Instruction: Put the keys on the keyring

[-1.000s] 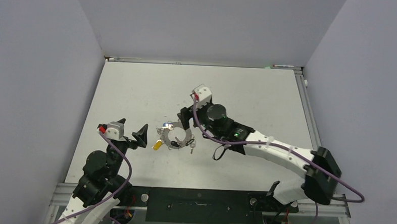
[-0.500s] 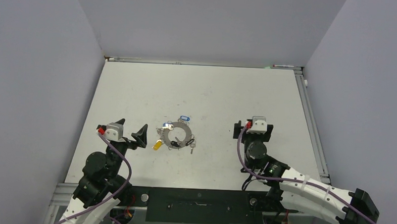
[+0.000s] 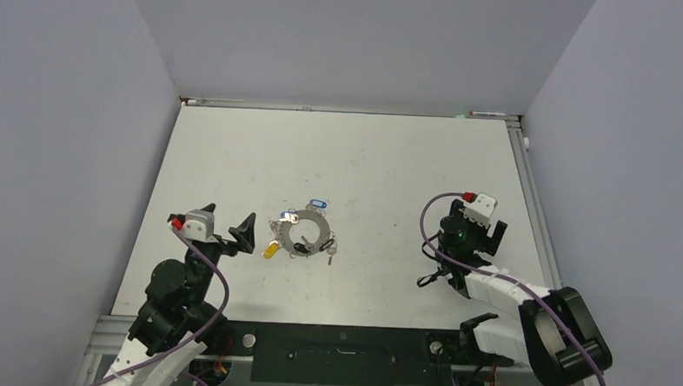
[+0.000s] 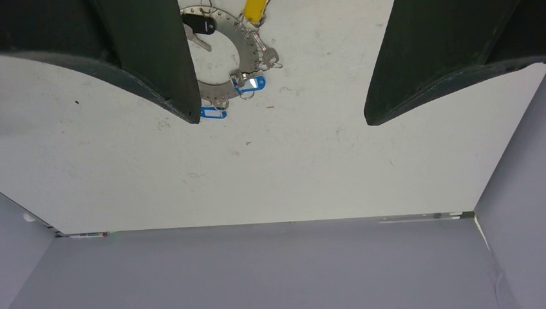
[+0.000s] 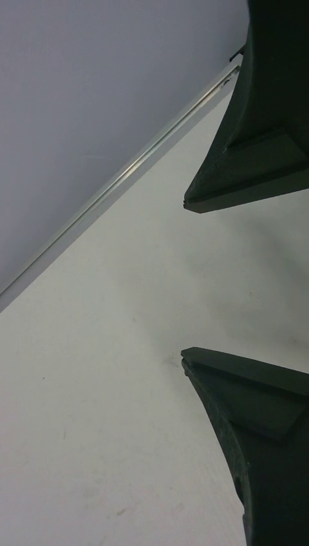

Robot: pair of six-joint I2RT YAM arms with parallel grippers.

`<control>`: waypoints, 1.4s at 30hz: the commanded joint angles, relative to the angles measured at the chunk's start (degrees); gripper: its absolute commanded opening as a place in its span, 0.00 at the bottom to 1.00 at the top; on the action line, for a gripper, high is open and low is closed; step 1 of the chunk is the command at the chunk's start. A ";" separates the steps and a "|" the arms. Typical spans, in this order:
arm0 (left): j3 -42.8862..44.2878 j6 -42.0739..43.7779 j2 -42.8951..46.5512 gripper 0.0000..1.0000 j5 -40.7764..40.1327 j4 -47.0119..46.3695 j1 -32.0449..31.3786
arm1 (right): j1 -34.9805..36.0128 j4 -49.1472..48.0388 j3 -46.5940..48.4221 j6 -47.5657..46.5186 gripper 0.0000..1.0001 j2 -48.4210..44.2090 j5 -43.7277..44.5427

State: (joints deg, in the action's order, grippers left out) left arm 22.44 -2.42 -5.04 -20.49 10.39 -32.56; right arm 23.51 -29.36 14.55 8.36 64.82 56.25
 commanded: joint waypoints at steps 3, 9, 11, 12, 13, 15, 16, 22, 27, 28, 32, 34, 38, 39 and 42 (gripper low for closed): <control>-3.85 1.98 -4.45 0.96 -2.22 -5.32 0.04 | -5.19 -8.10 2.69 5.02 0.87 11.76 -1.74; -6.54 2.82 -7.36 0.96 -5.36 -8.76 0.16 | -10.94 -20.16 2.48 -2.99 0.96 16.07 -21.50; -7.49 -0.15 -8.77 0.96 -7.84 -9.49 0.42 | -13.38 -22.26 2.34 -3.96 0.97 16.76 -27.16; -8.08 -1.80 -9.62 0.96 -10.01 -11.42 0.58 | -14.59 -24.44 2.07 -4.75 0.97 17.22 -29.63; -8.63 -3.37 -10.36 0.96 -13.16 -12.21 0.73 | -15.63 -26.36 1.80 -5.35 0.97 17.60 -32.68; -9.66 -4.60 -11.29 0.96 -15.08 -14.07 1.16 | -17.97 -25.31 2.86 -5.18 0.96 18.57 -38.66; -10.17 -3.53 -11.53 0.96 -14.48 -15.27 1.44 | -18.54 -25.37 3.16 -5.18 0.95 19.00 -39.94; -10.64 2.07 -18.66 0.96 -14.12 -24.47 5.53 | -19.71 -37.50 0.35 -4.49 0.95 25.09 -46.84; -9.39 1.81 -30.38 0.96 -11.09 -31.00 10.05 | -19.82 -38.65 0.90 -5.50 0.96 27.72 -48.35; -9.05 1.73 -33.12 0.96 -10.50 -32.88 10.74 | -19.75 -38.35 0.92 -5.86 0.97 27.63 -48.83; -7.28 1.99 -47.83 0.96 -7.10 -42.71 14.85 | -19.64 -38.76 0.75 -6.15 0.97 27.77 -48.74; -6.08 1.66 -55.13 0.96 -5.75 -47.17 17.24 | -19.65 -38.71 0.75 -6.15 0.97 27.72 -48.69; -5.33 -0.37 -66.72 0.96 -1.65 -55.98 22.84 | -19.51 -38.63 0.77 -6.27 0.97 27.79 -48.68; -5.40 -0.33 -68.89 0.96 -0.67 -58.45 24.06 | -19.39 -38.66 0.83 -6.25 0.97 27.74 -48.52; -5.40 -2.99 -71.38 0.96 4.64 -62.46 27.48 | -19.11 -38.38 0.99 -6.67 0.97 27.84 -48.65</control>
State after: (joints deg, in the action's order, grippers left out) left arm 15.27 -1.85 -74.04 -23.46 -38.74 -8.86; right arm 4.14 -63.81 15.09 2.09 93.03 8.78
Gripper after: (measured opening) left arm 0.963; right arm 0.969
